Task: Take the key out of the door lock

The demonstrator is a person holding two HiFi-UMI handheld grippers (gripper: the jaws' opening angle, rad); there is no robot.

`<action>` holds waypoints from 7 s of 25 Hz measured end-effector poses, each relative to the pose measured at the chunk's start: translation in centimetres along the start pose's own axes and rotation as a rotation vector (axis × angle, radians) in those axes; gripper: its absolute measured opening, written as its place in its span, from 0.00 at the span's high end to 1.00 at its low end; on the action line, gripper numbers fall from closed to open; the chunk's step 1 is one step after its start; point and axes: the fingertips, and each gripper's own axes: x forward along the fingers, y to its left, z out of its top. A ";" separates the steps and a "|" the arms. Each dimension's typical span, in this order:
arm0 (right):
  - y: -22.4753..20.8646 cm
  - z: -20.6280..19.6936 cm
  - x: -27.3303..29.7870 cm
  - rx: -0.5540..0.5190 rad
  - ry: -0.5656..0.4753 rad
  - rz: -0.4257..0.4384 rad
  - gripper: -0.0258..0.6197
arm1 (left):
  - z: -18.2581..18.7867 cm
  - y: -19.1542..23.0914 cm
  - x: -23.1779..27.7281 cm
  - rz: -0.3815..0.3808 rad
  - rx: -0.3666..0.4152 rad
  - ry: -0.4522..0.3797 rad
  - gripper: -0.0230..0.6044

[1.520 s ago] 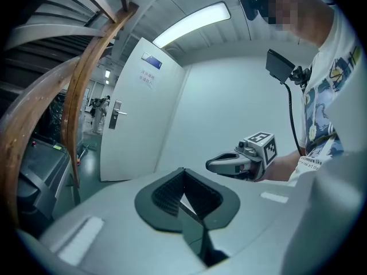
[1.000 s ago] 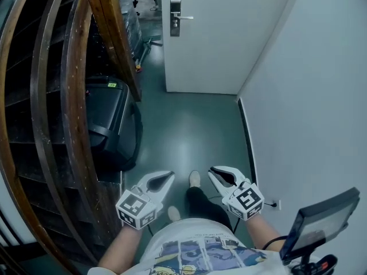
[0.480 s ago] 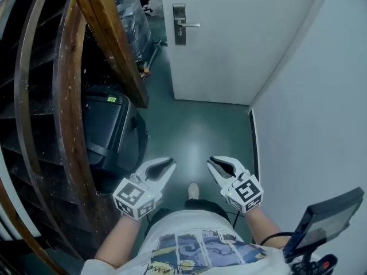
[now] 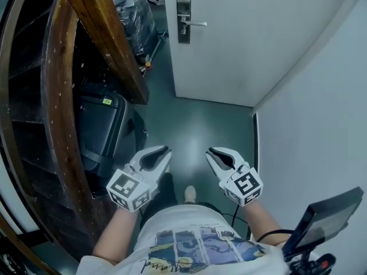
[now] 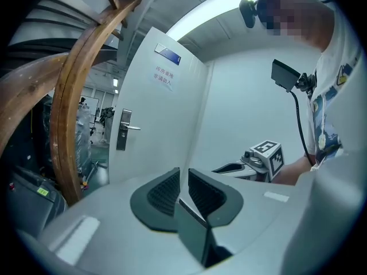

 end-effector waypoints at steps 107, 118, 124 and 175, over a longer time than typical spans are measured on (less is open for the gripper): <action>-39.0 15.5 39.6 -0.648 0.257 0.257 0.77 | 7.4 41.1 44.7 -0.217 -0.936 -0.052 0.84; -39.1 15.5 39.7 -0.635 0.261 0.246 0.77 | 7.4 41.4 44.8 -0.242 -1.144 -0.119 0.91; -39.4 15.6 39.8 -0.630 0.261 0.245 0.77 | 7.3 41.5 45.0 -0.240 -1.203 -0.123 0.92; -39.3 18.1 34.0 -0.580 0.263 -0.007 0.74 | 8.3 34.9 34.0 -0.356 -1.059 -0.054 0.92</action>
